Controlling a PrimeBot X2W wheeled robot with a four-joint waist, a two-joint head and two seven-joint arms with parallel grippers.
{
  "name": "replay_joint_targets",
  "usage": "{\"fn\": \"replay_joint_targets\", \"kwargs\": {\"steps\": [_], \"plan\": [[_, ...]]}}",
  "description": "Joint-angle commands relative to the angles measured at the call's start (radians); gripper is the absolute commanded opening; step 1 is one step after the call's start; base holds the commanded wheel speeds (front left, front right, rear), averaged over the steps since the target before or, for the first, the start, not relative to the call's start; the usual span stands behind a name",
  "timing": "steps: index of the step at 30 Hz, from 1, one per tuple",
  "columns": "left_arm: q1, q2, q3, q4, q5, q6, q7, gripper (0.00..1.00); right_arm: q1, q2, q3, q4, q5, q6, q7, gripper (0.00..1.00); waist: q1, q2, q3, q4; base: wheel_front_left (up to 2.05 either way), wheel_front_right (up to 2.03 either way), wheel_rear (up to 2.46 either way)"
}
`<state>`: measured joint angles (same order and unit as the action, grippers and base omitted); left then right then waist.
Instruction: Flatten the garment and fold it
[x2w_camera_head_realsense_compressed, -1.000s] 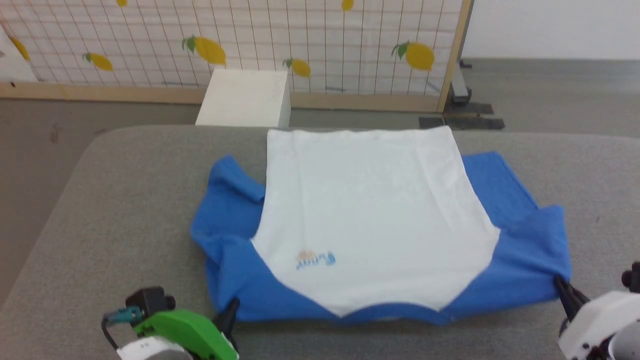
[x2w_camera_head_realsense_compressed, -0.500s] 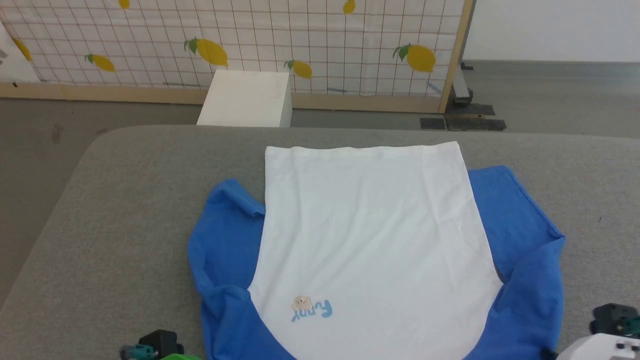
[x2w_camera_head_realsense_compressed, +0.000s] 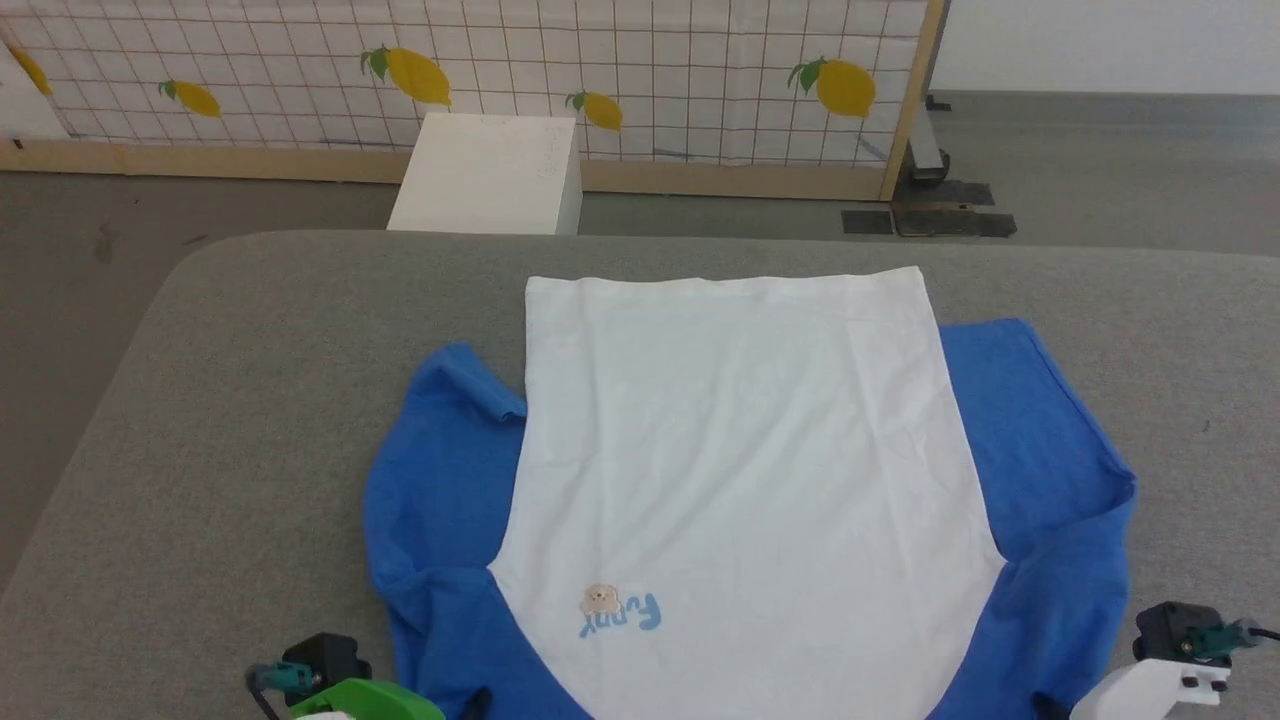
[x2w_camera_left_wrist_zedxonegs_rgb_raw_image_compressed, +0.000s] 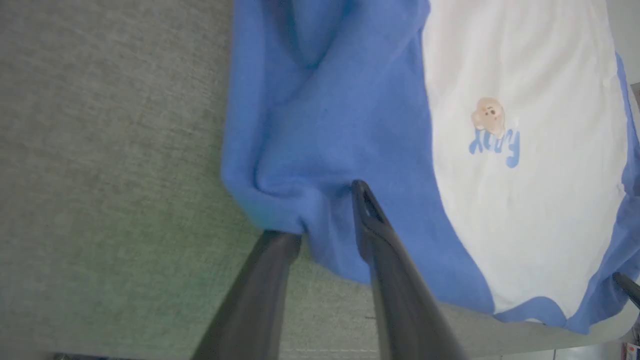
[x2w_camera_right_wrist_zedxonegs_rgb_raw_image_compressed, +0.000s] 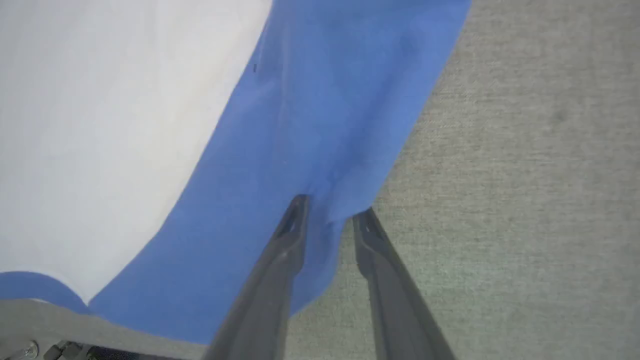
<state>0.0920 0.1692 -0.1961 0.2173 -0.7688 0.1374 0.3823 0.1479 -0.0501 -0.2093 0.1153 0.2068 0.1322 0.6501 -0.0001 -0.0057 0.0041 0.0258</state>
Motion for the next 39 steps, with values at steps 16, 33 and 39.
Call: {"fn": "replay_joint_targets", "kwargs": {"steps": [16, 33, 39], "plan": [[-0.035, 0.128, 0.156, -0.352, 0.016, 0.106, 0.013, 1.0, -0.131, -0.024, -0.2, -0.265, 0.069, -0.002, 0.018, 1.0, 0.0001, 0.0057, -0.016, -0.019, 0.0, 0.0, 0.0], [-0.243, 0.132, 0.201, -0.332, 0.241, -0.1, -0.612, 1.0, -0.659, -0.21, -0.13, 0.028, -0.006, -0.002, 0.014, 1.0, 0.0001, 0.0057, 0.294, 0.01, 0.0, 0.0, 0.0], [-0.297, 0.099, 0.199, -0.342, 0.324, -0.126, -0.642, 1.0, -0.826, -0.281, -0.023, 0.16, -0.046, -0.002, 0.089, 1.0, 0.0001, 0.0057, 0.411, 0.048, 0.0, 0.0, 0.0]]}}
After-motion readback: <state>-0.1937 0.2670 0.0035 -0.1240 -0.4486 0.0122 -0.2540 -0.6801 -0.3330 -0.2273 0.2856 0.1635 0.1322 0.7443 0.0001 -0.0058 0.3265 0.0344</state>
